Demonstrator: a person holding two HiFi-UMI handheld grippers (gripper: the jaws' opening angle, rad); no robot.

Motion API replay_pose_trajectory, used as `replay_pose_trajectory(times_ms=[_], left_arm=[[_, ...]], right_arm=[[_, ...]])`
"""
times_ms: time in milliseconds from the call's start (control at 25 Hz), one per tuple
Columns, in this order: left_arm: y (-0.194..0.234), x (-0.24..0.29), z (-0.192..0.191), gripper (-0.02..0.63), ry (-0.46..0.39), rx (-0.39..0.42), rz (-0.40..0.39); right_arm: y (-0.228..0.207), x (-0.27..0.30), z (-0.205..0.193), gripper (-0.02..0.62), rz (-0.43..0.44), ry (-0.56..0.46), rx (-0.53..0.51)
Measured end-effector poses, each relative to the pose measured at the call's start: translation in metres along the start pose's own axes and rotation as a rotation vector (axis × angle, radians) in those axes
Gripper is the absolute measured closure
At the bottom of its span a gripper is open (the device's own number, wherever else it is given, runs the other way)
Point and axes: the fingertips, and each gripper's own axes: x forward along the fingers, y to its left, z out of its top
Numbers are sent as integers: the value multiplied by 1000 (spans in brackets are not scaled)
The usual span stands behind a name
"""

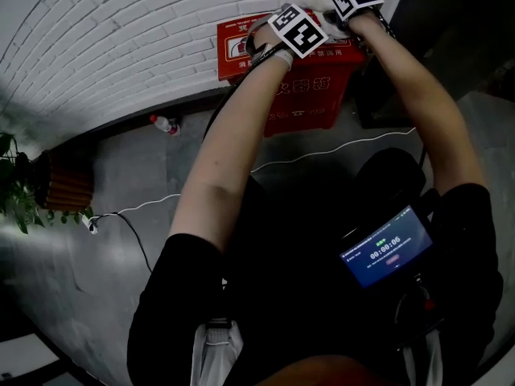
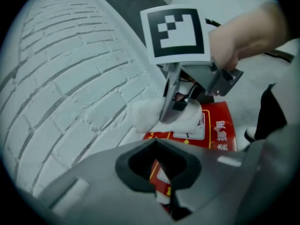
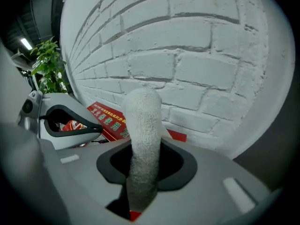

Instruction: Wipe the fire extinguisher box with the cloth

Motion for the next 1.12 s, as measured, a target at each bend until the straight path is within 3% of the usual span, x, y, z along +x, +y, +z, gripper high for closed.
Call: replay_pose_trajectory(times_ms=[320,520,680,840,1120], left_arm=[[-20,8,31,607,-16,37,-22],[-18,2,26,607,-6,45,-11],[1,-15,9,607,8,24,27],[29,-54,-19,607,26,-8,88],[66,-132,-126,607,123,-104,183]], right_arm=[[-37,-21,-18,486,-54,-14,44],[-26,-29,-13,486,-43,-53,34],[34,-35,18,486,37,-153,7],[108,-30,38,486,110,-180,-60],[223,-1,39,486,245,-136,-110]])
